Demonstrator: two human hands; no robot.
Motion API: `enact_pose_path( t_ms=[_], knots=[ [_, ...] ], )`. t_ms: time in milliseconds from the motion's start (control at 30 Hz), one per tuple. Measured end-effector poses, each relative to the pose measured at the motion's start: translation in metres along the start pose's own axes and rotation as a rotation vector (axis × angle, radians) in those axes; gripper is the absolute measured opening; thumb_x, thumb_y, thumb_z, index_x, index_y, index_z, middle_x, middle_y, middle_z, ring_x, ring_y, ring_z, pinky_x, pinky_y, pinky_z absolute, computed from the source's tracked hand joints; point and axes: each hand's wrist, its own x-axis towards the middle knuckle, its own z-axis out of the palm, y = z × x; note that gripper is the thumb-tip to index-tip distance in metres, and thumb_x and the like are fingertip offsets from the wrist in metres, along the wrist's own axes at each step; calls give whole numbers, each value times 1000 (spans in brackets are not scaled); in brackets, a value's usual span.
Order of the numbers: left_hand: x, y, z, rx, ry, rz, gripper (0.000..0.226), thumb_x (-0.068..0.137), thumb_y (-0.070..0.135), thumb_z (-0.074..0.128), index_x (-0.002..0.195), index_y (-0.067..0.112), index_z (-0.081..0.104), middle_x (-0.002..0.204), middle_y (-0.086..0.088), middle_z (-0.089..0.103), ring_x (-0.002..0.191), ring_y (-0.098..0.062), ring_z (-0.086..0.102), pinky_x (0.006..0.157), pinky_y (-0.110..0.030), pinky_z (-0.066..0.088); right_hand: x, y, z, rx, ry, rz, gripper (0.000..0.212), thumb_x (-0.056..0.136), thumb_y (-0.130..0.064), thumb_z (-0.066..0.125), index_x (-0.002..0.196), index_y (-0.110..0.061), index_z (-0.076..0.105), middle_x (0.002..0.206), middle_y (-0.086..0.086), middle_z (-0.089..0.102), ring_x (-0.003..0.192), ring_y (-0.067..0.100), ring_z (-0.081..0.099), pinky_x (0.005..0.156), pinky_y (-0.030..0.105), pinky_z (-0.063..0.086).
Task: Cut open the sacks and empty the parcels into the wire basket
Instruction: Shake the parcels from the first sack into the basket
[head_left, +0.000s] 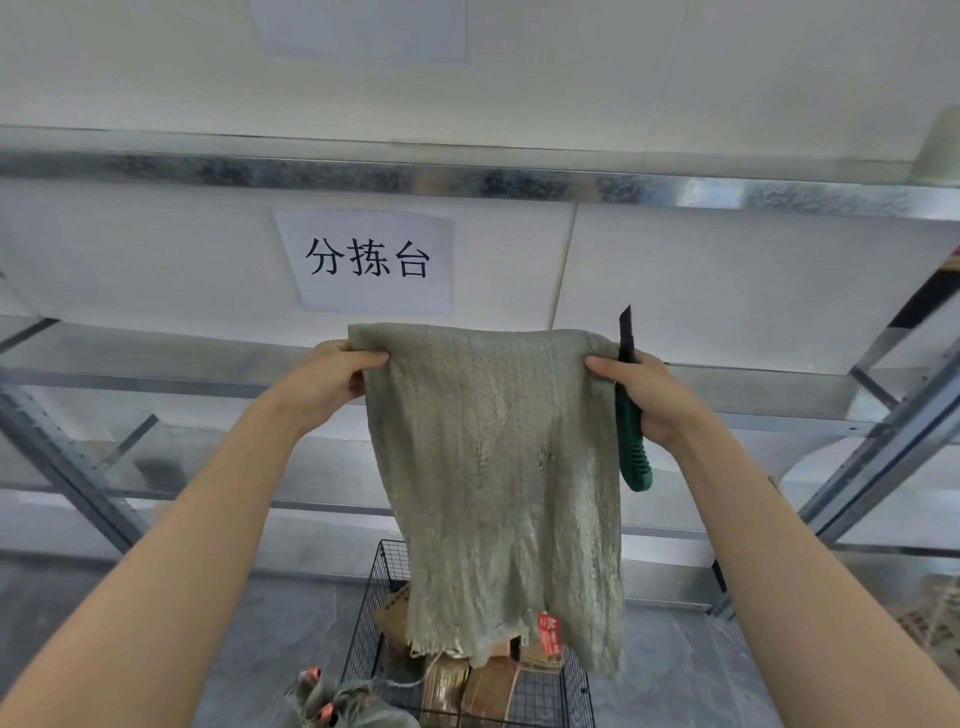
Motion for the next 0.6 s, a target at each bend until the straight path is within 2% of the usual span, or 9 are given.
enact_pose_path(
  t_ms=[133, 233, 267, 333, 400, 467, 533, 600],
  knots=[
    [6, -3, 11, 88, 172, 43, 13, 95, 12, 52, 95, 11, 65, 100, -10, 64, 97, -25, 57, 93, -40, 47, 2, -1, 8, -98, 67, -75, 13, 94, -25, 59, 105, -19, 64, 99, 6, 67, 91, 27, 63, 82, 42, 52],
    [9, -3, 20, 126, 335, 112, 14, 96, 15, 49, 98, 16, 63, 99, -3, 62, 90, -18, 56, 77, -31, 47, 1, -1, 16, -249, 135, -151, 15, 97, -28, 53, 102, -16, 60, 85, 6, 58, 72, 21, 55, 60, 32, 48],
    [9, -1, 23, 151, 385, 136, 15, 97, 16, 47, 104, 16, 60, 101, -2, 60, 88, -17, 54, 71, -28, 45, 1, 0, 18, -288, 160, -176, 16, 98, -28, 51, 97, -14, 58, 78, 5, 53, 64, 18, 51, 54, 27, 44],
    [9, 0, 29, 192, 475, 179, 23, 98, 18, 44, 119, 15, 54, 103, 2, 56, 89, -14, 52, 70, -27, 41, 3, 2, 21, -326, 208, -236, 19, 98, -26, 52, 87, -10, 53, 69, 3, 46, 54, 14, 43, 48, 19, 38],
    [9, -1, 33, 211, 548, 220, 28, 99, 16, 41, 126, 14, 47, 91, 10, 51, 80, -7, 50, 68, -23, 39, 5, 5, 22, -326, 247, -285, 15, 96, -23, 54, 92, -9, 52, 73, 2, 47, 57, 11, 44, 45, 10, 35],
    [8, -3, 34, 217, 578, 253, 29, 99, 14, 38, 127, 17, 43, 83, 14, 46, 71, 0, 45, 61, -18, 37, 5, 4, 23, -292, 253, -295, 15, 94, -22, 58, 104, -11, 55, 83, -1, 53, 65, 7, 50, 51, 7, 38],
    [10, -4, 33, 185, 577, 268, 26, 99, 14, 36, 123, 19, 46, 88, 8, 50, 69, -4, 46, 61, -18, 38, 4, 3, 23, -253, 230, -285, 21, 92, -21, 61, 112, -14, 56, 91, 3, 56, 65, 0, 56, 56, 9, 41],
    [12, -4, 30, 150, 558, 269, 23, 98, 13, 35, 112, 19, 53, 99, 1, 54, 74, -10, 49, 61, -20, 38, 2, 2, 22, -222, 200, -288, 24, 93, -16, 60, 116, -10, 58, 91, 7, 55, 56, -11, 55, 52, 4, 39]
  ],
)
